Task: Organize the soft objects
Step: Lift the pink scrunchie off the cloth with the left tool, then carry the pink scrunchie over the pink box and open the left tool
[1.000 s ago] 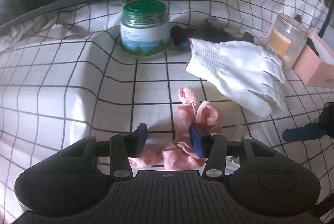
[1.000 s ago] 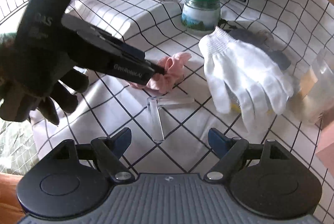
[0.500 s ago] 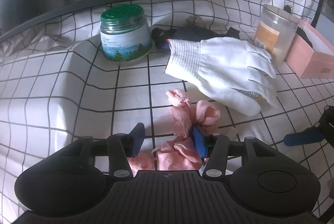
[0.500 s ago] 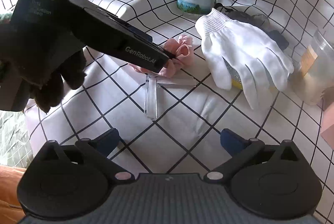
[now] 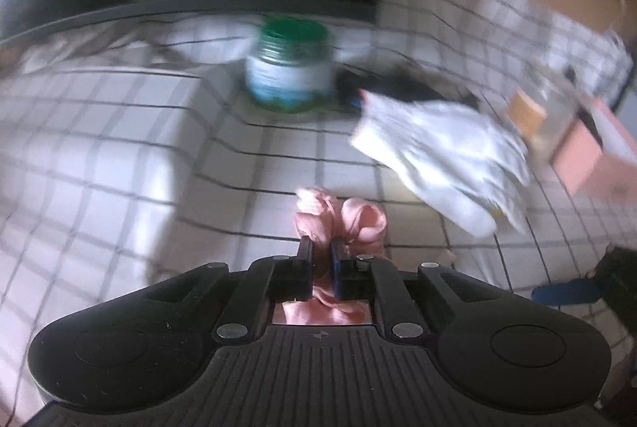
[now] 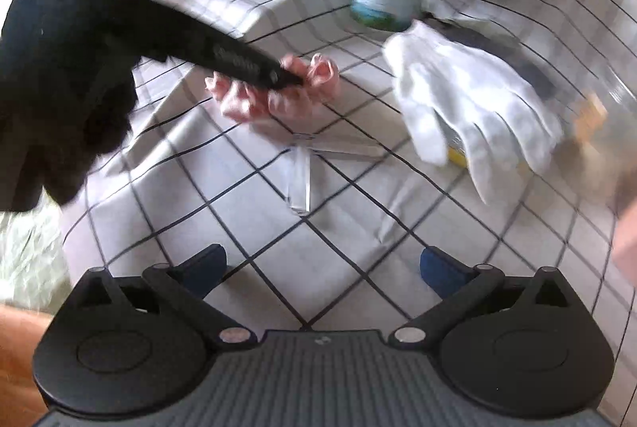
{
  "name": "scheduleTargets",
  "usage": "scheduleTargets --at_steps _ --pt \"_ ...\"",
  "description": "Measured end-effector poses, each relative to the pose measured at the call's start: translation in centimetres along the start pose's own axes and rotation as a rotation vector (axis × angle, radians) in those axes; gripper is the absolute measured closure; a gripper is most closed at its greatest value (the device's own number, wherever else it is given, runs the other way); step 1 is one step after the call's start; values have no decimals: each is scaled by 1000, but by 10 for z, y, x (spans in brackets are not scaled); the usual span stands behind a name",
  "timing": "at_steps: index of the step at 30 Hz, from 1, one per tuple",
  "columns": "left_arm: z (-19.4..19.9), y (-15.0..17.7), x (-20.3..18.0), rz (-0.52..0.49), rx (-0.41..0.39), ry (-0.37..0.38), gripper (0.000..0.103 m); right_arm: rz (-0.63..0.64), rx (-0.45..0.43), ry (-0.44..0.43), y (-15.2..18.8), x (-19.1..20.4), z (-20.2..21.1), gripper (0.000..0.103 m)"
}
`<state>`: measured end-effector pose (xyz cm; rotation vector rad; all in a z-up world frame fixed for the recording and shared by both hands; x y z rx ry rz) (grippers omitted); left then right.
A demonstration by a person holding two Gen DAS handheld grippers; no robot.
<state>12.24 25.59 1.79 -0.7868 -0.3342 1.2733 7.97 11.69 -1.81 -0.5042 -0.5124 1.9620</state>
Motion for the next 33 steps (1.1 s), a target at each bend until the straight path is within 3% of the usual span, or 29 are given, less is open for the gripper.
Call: scheduleTargets --at_steps 6,8,11,18,22,28,33 --pt "41 -7 30 109 -97 -72 92 -61 -64 -6 -16 -10 5 1" --pt "51 -9 37 124 -120 -82 92 -64 -82 -7 -24 -8 3 10" --pt "61 -7 43 146 -138 -90 92 -46 -97 -9 -33 -1 -5 14" --pt "66 1 48 161 -121 -73 92 -66 -71 -13 -48 0 -32 15" --pt "64 5 50 166 -108 -75 92 -41 -91 6 -50 3 -31 42" --pt "56 -3 43 154 -106 -55 92 -39 -91 -5 -51 -3 -14 42" --pt "45 -13 12 96 -77 29 92 -68 -102 -18 -40 -24 23 42"
Point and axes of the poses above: each gripper's, at about its wrist camera, not at the fingertips, and z roughly against the way its jaws point, x to its left, y to its underside, the point moved 1 cm from there along -z, roughly the way its jaws point, and after that the axes turned 7 degrees about y, right-handed, at the moved point
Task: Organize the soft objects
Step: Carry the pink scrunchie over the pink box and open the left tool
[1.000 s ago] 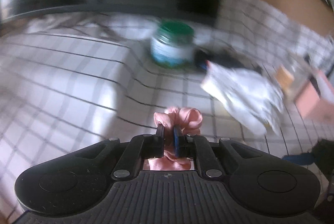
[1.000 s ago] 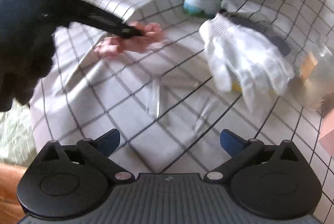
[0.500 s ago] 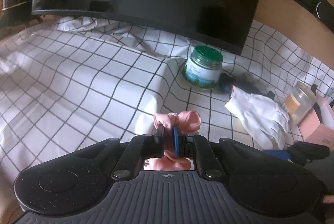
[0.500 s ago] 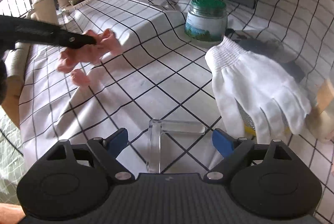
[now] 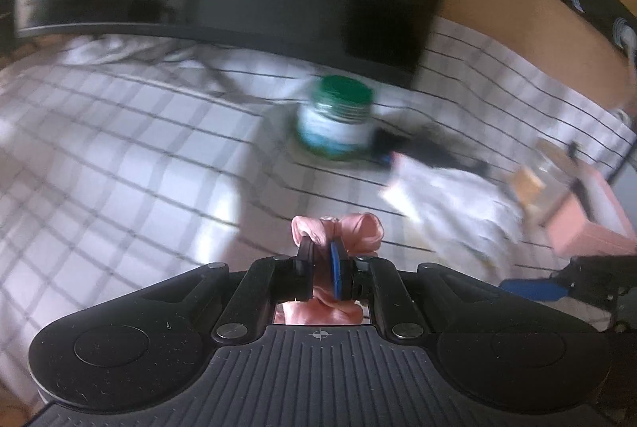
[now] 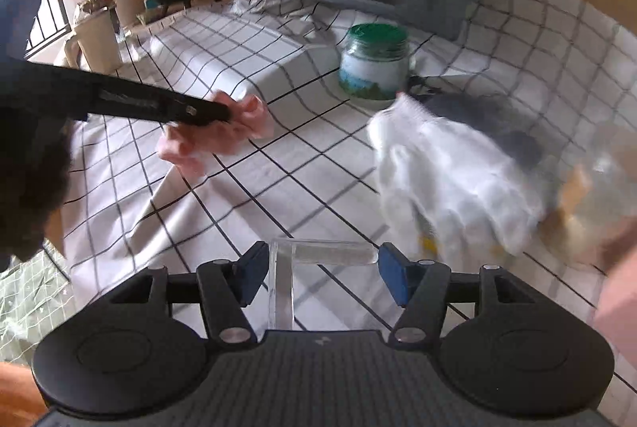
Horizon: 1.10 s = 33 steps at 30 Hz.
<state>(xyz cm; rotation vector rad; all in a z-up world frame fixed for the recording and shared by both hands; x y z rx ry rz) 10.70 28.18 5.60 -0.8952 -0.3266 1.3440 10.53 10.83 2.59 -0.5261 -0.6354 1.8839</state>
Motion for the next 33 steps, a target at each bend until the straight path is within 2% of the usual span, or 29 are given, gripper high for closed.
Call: scheduleTargets --at_steps 3,6,12,16,18,22,26,30,31,33 --pt "-11 5 -35 -52 51 95 92 -31 -1 48 13 -23 29 42" --pt "-25 13 -78 -115 115 214 92 -90 2 141 29 -53 57 42" --pt "-52 24 -184 -269 260 488 92 -203 -30 383 65 -114 127 42" --pt "-61 24 -244 -372 311 622 92 -276 -53 516 88 -146 164 42" --pt "-65 14 -268 -400 308 665 92 -309 -60 570 100 -157 178 42" --pt "-71 -30 -306 -433 207 682 92 -379 -84 618 118 -174 195 42" --pt "-87 -75 -342 -457 106 649 91 -422 -110 624 125 -182 201 42" --pt "-126 -102 -374 -425 116 633 91 -433 -132 623 128 -186 203 42" --pt "-138 -104 -378 -405 121 626 87 -432 -135 620 128 -186 202 42" --pt "-162 -102 -383 -387 120 557 86 -422 -135 619 127 -186 199 42"
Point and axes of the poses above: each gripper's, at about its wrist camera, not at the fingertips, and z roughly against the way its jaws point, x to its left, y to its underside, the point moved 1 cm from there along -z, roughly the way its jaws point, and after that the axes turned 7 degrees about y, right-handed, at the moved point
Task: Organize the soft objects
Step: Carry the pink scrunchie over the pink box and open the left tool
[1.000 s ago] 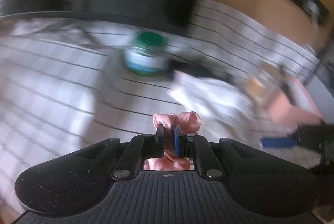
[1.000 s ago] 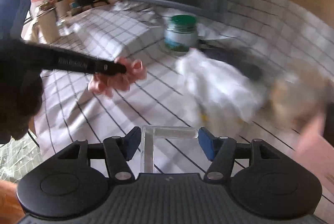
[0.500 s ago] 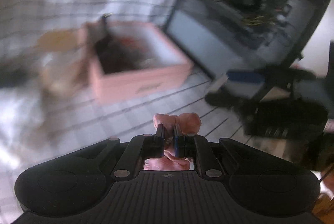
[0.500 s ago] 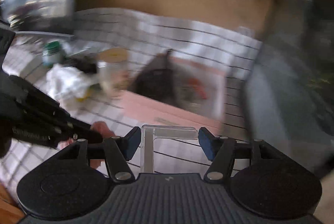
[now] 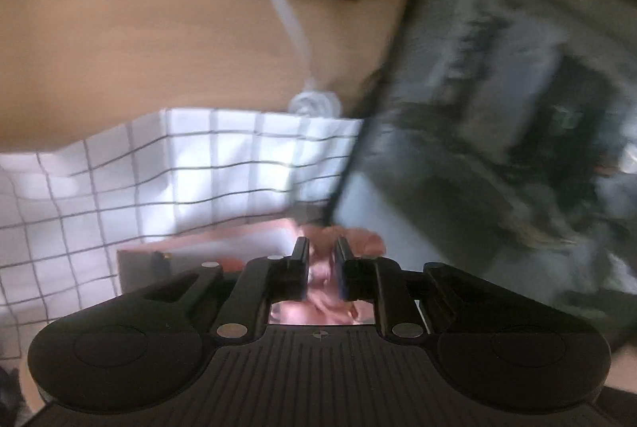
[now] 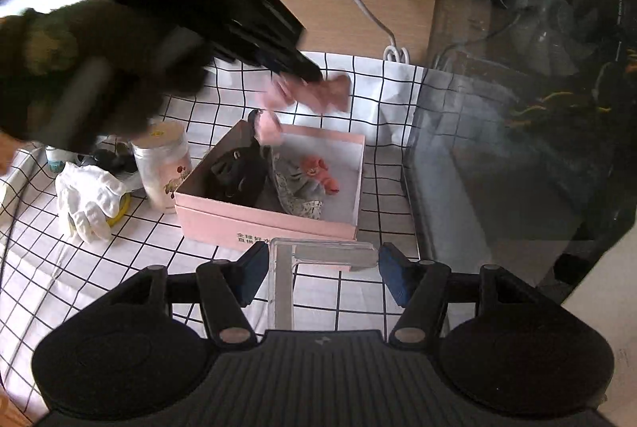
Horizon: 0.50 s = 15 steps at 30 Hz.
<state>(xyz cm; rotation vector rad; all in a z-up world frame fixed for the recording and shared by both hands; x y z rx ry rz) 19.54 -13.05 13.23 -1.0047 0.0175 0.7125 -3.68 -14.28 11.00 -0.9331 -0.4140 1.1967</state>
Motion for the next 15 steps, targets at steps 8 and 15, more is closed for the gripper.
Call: scheduleTargets --at_steps 8,15 --pt "-5 33 17 -46 6 -139 85 35 0 -35 -10 1 -22 42" --pt "74 66 36 76 -82 -162 84 55 -79 -54 -63 6 -61 42"
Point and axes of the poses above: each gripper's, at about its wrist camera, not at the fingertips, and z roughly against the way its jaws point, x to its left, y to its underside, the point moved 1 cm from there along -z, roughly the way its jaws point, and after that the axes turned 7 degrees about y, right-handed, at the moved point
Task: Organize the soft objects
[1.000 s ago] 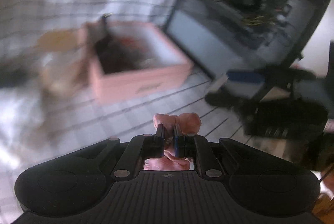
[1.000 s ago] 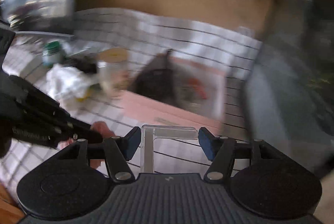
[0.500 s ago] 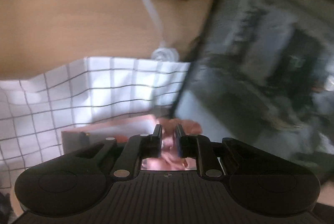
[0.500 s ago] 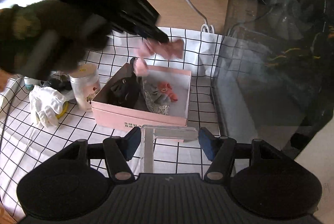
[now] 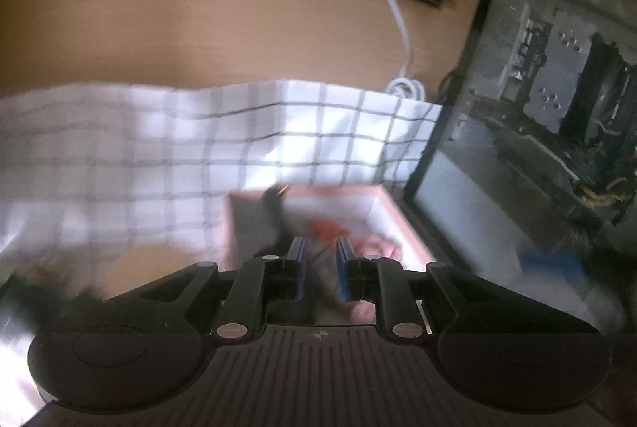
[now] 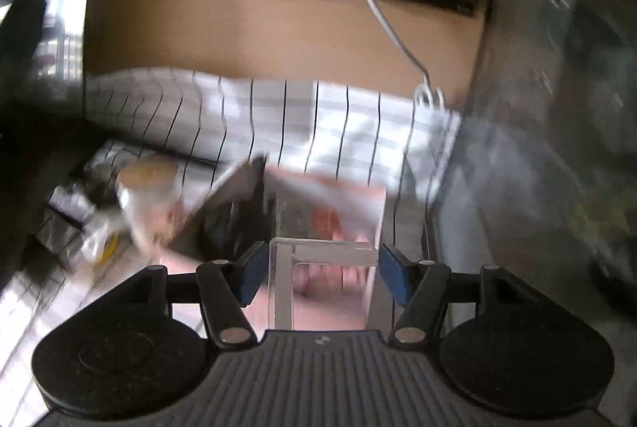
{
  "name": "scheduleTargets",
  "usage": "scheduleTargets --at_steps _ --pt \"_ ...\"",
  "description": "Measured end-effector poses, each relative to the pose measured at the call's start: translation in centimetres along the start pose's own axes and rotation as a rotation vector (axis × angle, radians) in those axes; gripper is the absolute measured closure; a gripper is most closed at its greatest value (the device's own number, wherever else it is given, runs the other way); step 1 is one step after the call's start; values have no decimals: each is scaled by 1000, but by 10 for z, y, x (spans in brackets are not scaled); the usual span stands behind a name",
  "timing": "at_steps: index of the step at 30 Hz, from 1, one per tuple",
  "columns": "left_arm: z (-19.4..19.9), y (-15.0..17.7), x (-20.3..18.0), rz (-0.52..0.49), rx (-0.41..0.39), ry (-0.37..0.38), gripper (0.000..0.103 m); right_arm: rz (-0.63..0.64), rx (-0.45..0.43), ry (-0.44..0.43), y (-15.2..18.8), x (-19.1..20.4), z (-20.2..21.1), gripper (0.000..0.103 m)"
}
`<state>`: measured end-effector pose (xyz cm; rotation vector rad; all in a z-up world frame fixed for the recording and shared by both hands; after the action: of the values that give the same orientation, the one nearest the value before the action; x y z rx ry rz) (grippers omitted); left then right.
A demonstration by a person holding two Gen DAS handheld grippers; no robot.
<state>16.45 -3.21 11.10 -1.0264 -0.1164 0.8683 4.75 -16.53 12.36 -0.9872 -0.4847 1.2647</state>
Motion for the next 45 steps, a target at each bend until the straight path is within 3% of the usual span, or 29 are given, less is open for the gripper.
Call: scheduleTargets --at_steps 5,6,7,8,13,18,25,32,35,39,42,45 --pt "52 48 26 108 22 -101 84 -58 -52 25 -49 1 -52 41" --pt "61 61 35 147 31 -136 84 -77 -54 26 -55 2 -62 38" --pt "69 71 43 177 38 -163 84 -95 -43 19 -59 1 -73 23" --pt "76 81 52 213 45 -197 84 -117 -17 9 -62 1 -84 17" --pt "116 121 99 345 83 -376 84 -146 49 -29 -52 19 -99 17" --pt "137 145 133 470 106 -469 84 -43 88 -71 -24 56 -82 17" --pt "151 151 154 509 73 -485 84 73 99 -185 -8 107 -45 17" --pt "152 147 173 521 60 -399 84 258 80 -328 -10 194 -26 17" --pt "155 147 184 535 69 -400 84 340 89 -389 -14 235 -37 17" --pt "161 144 192 480 103 -437 84 451 115 -376 -14 283 -67 17" --pt "167 144 195 459 116 -442 84 470 160 -355 -12 300 -88 16" --pt "170 145 199 460 120 -443 84 431 240 -411 -8 304 -93 16"
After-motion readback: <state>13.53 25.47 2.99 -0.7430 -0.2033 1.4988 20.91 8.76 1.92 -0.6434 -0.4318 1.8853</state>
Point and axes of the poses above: each gripper's, at about its wrist camera, not at the fingertips, and z roughly against the way its jaws point, x to its left, y to its underside, the point moved 1 cm from there along -z, roughly the way its jaws point, and after that the axes turned 7 degrees about y, right-handed, at the moved point
